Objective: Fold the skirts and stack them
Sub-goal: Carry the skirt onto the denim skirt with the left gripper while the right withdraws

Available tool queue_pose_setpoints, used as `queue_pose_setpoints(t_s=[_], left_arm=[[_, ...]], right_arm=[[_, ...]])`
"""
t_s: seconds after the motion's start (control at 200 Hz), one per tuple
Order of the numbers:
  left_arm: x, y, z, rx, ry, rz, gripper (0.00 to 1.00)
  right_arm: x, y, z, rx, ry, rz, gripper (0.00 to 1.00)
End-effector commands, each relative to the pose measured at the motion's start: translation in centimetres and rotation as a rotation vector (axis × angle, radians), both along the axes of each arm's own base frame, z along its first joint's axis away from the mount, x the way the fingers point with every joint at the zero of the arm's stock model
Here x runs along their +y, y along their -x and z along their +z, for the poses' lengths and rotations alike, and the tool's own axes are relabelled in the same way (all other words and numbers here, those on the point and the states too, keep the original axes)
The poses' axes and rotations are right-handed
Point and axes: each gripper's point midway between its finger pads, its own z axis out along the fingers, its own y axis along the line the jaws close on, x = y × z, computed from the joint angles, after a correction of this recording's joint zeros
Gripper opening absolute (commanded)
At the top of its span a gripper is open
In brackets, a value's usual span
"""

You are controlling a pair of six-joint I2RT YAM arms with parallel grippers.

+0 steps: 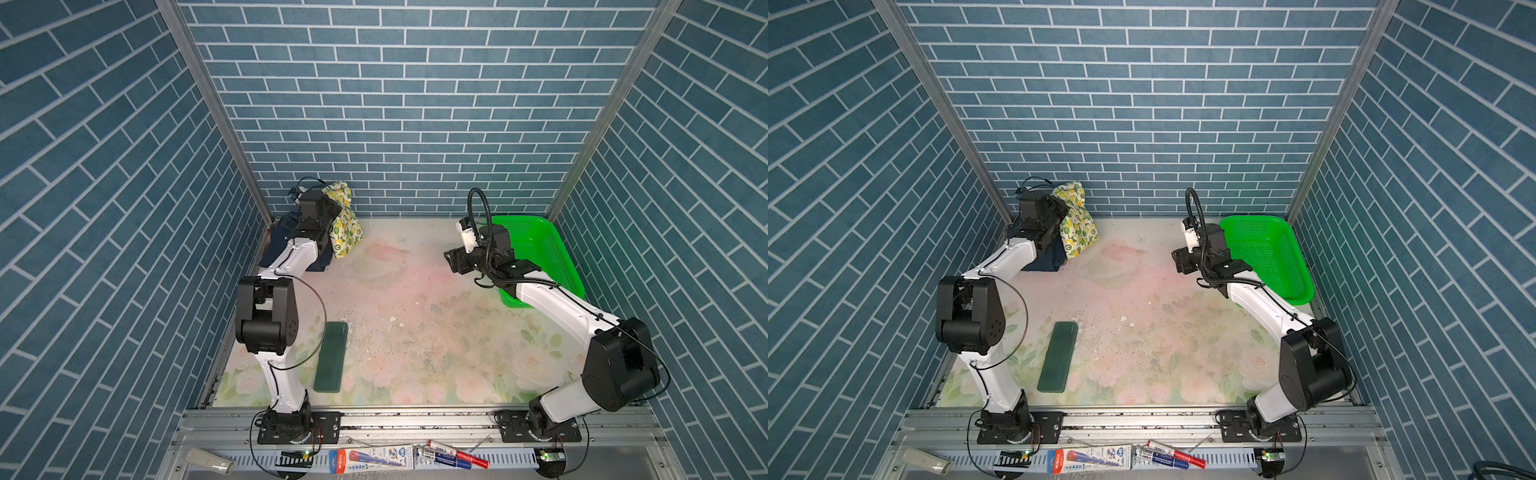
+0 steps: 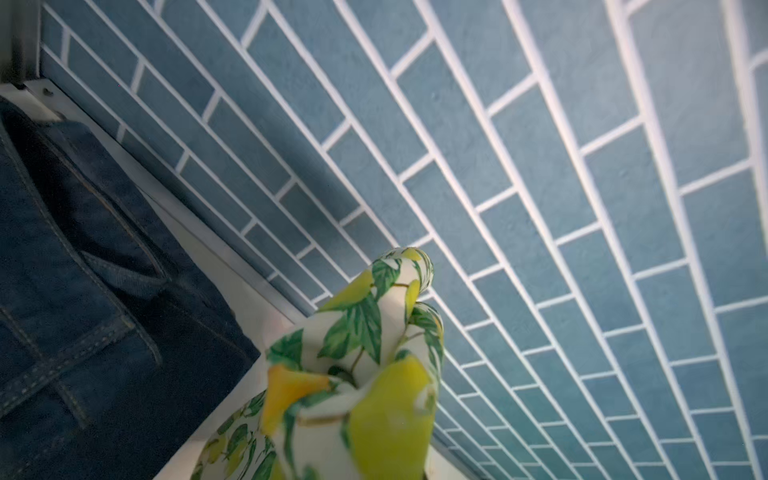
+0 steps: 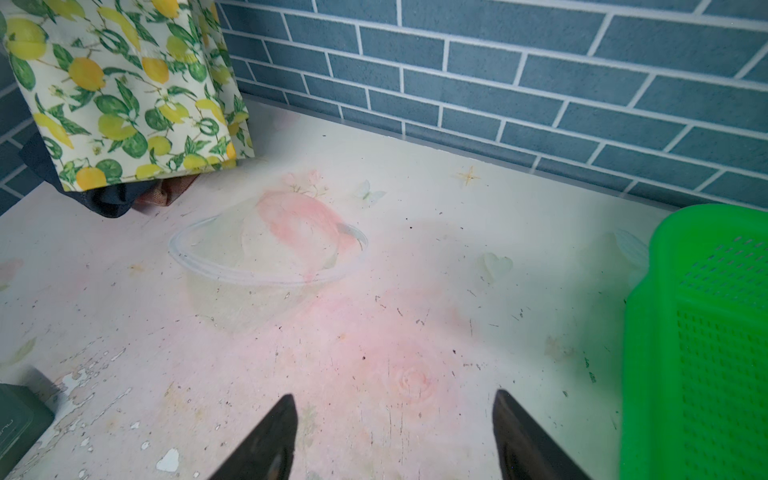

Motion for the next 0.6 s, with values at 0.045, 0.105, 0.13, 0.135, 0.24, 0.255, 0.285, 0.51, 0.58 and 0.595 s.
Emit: queue_pose_setpoints(t_s=[0.045, 0.105, 0.13, 0.135, 0.24, 0.255, 0.285, 0.51, 0.58, 0.595], left_arm=[[4.1, -1.7, 3.4, -0.173, 0.108, 0.126, 0.0], [5.4, -2.1, 3.5, -0.194, 0.132, 0.147, 0.0], [6.0, -2.2, 3.5, -0.199, 0.145, 0.159, 0.0], [6.1, -2.2, 3.6, -0.201, 0.153, 0.162, 0.0], [8.5, -2.5, 3.2, -0.207, 0.18, 0.201, 0.0], [8.8, -2.5, 3.2, -0.205, 0.18, 0.205, 0.0], [9.5, -2.4, 3.0, -0.201, 0.181, 0.218, 0.0], [14.2, -0.7, 0.5, -0.153, 0.186, 0.302, 0.0], [15.2, 0.1, -0.8, -0.129, 0.185, 0.323, 0.0], [15.3, 0.2, -1.3, -0.119, 0.185, 0.324, 0.0]], right_arm=[[0.0, 0.5, 0.2, 0.005, -0.02, -0.008, 0.73], [0.1, 0.5, 0.1, 0.006, -0.019, -0.007, 0.73], [0.1, 0.5, 0.1, 0.005, -0.02, -0.006, 0.73], [0.1, 0.5, 0.2, 0.005, -0.02, -0.006, 0.73], [0.3, 0.4, 0.3, 0.001, -0.02, -0.002, 0.73], [0.3, 0.4, 0.3, 0.002, -0.019, -0.002, 0.73], [0.3, 0.4, 0.3, 0.001, -0.017, -0.002, 0.73], [0.8, 0.3, 0.2, 0.003, -0.015, 0.007, 0.73], [1.0, 0.3, 0.2, 0.005, -0.014, 0.012, 0.73], [1.1, 0.3, 0.2, 0.005, -0.014, 0.013, 0.73]])
